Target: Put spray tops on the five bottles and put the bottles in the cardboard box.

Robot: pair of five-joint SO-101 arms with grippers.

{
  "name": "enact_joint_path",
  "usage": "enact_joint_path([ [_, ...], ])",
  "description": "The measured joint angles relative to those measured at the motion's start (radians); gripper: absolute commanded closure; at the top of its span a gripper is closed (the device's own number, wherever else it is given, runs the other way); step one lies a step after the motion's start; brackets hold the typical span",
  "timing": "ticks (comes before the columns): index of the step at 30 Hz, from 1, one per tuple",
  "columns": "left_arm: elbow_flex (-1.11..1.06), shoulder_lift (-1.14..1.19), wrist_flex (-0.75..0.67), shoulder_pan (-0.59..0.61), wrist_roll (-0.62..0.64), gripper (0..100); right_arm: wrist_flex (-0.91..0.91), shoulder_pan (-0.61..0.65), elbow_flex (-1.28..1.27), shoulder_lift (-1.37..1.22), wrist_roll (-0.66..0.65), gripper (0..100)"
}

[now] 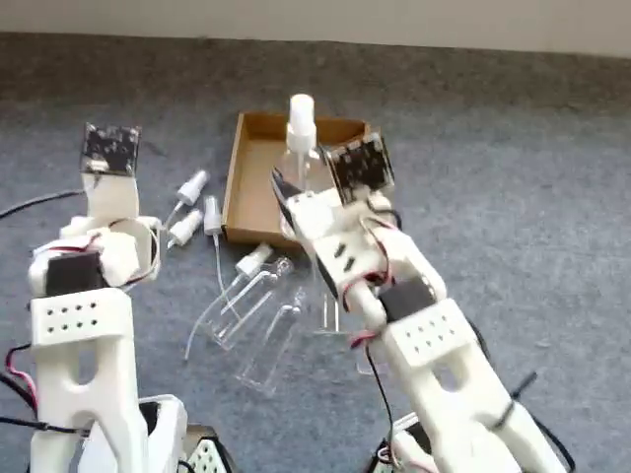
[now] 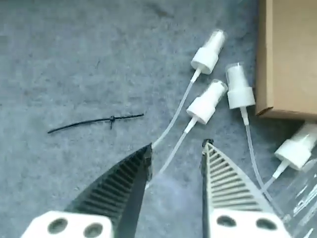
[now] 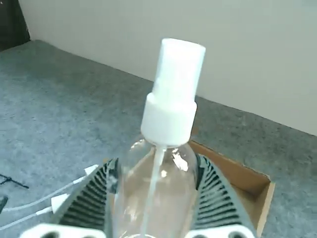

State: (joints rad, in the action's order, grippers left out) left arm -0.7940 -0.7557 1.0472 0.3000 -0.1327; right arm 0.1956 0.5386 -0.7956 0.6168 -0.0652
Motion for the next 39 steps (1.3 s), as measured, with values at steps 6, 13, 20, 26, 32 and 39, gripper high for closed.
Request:
enact_joint_path([
  [6, -0.238, 0.0, -0.209, 0.003, 0.0, 84, -0.086, 0.0, 0.198, -0.407, 0.0, 99.5],
  [13, -0.327, -0.002, -0.308, 0.003, 0.0, 84, -0.437, 0.002, 0.284, -0.667, 0.0, 99.5],
  [20, -0.336, -0.002, -0.319, 0.003, 0.0, 84, -0.644, 0.002, 0.285, -0.844, 0.0, 99.5],
  [26, -0.331, -0.005, -0.319, 0.003, 0.0, 84, -0.647, 0.002, 0.284, -0.769, 0.0, 99.5],
  [32, -0.298, -0.161, -0.319, -0.031, 0.0, 80, -0.385, 0.002, 0.264, -0.479, 0.002, 99.5],
  [39, -0.298, -0.453, -0.318, -0.193, 0.051, 77, -0.18, 0.028, 0.226, -0.235, 0.008, 99.5],
])
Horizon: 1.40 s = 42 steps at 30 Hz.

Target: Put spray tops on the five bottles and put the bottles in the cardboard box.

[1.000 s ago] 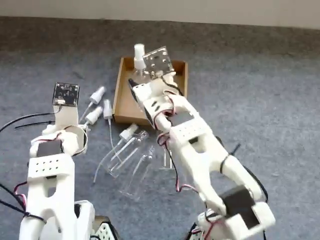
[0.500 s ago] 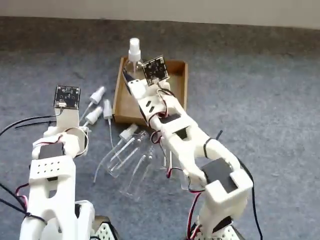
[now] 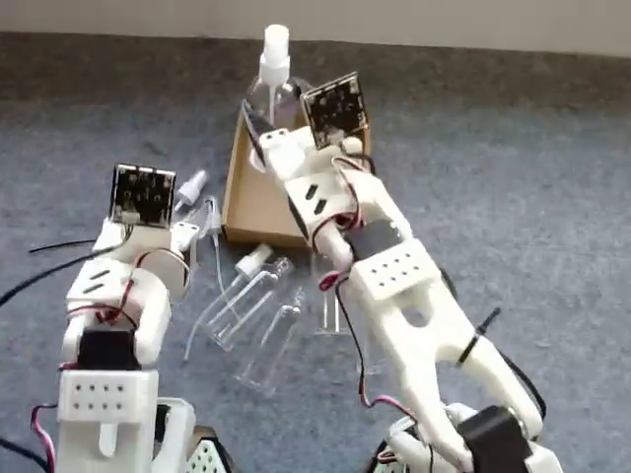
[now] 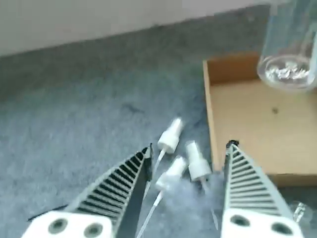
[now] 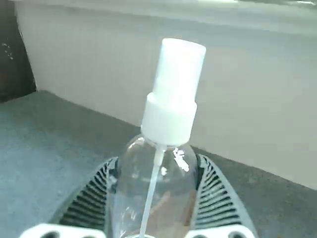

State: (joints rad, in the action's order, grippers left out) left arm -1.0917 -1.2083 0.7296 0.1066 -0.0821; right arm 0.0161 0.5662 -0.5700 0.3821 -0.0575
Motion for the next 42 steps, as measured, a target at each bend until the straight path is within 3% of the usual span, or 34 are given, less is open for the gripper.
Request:
enact_joint_path([
  [11, 0.0, -0.118, 0.0, -0.158, 0.006, 77, 0.215, 0.081, -0.077, 0.201, 0.0, 99.5],
  [19, 0.0, -0.118, -0.025, -0.167, 0.006, 77, 0.307, 0.078, -0.077, 0.27, 0.0, 99.5],
  [31, 0.0, -0.124, -0.028, -0.169, 0.006, 77, 0.321, 0.078, -0.077, 0.281, 0.0, 99.5],
  [37, 0.0, -0.196, 0.028, -0.305, 0.006, 77, 0.321, 0.086, -0.077, 0.282, 0.0, 99.5],
  [42, -0.018, -0.221, 0.011, -0.301, 0.006, 77, 0.356, 0.133, -0.077, 0.284, 0.0, 99.5],
])
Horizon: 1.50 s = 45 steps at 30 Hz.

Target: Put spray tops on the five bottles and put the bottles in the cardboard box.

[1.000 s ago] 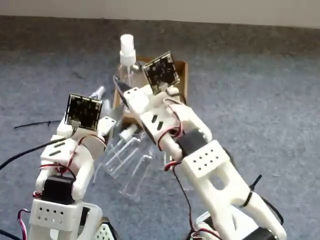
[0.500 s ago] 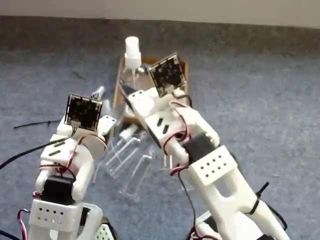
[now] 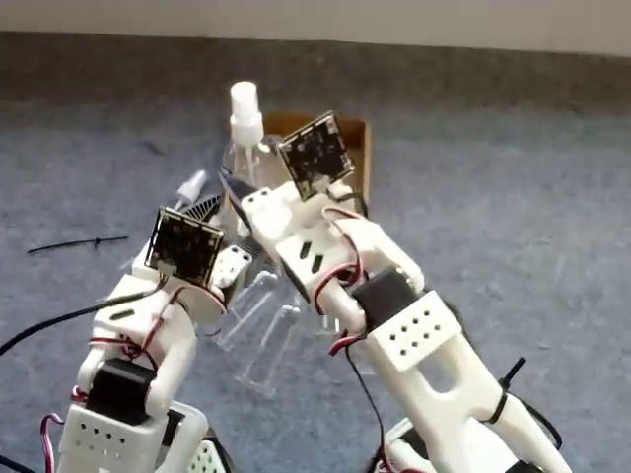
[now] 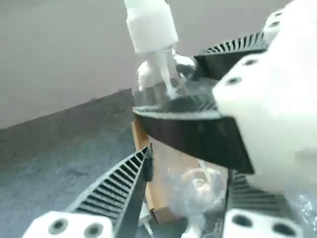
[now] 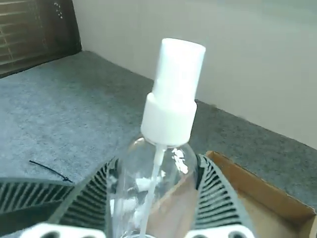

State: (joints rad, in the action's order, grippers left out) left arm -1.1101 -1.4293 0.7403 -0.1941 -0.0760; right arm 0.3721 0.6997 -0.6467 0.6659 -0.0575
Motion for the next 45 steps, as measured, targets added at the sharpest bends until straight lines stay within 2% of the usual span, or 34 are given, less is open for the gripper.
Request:
enact_joint_path([
  [7, -0.023, 0.049, -0.064, 0.087, 0.002, 77, 0.031, 0.005, 0.0, 0.0, 0.002, 99.5],
  [30, -0.069, 0.071, -0.095, 0.13, 0.005, 77, 0.052, 0.008, 0.0, 0.0, 0.003, 99.5],
  [35, -0.071, 0.078, -0.081, 0.104, 0.002, 77, -0.068, -0.021, 0.0, -0.058, 0.003, 99.5],
  [40, -0.074, 0.078, -0.063, 0.103, 0.002, 77, -0.275, -0.091, 0.017, -0.285, 0.003, 99.5],
  [45, -0.123, 0.078, -0.054, 0.203, 0.002, 79, -0.39, -0.107, 0.169, -0.575, 0.003, 99.5],
])
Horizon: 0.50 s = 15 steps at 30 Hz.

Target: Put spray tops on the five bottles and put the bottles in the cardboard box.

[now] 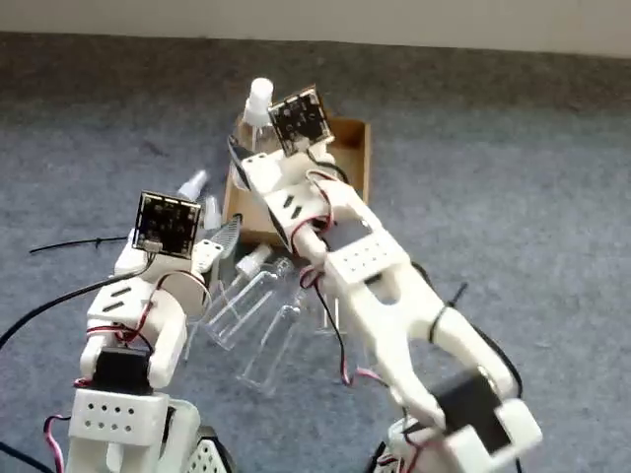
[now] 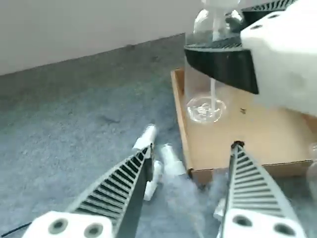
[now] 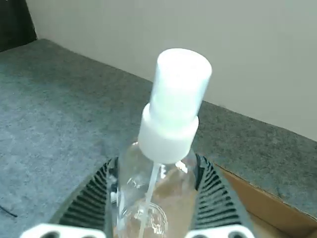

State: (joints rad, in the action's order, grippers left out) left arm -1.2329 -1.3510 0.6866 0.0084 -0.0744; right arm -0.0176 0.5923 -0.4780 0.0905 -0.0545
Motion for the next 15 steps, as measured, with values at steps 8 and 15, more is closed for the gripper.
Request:
enact_joint_path([
  [8, -0.052, 0.0, -0.092, 0.184, 0.0, 82, -0.014, -0.038, 0.362, -0.397, 0.0, 99.5],
  [15, -0.063, 0.0, -0.117, 0.184, 0.0, 82, -0.02, -0.071, 0.494, -0.512, 0.0, 99.5],
])
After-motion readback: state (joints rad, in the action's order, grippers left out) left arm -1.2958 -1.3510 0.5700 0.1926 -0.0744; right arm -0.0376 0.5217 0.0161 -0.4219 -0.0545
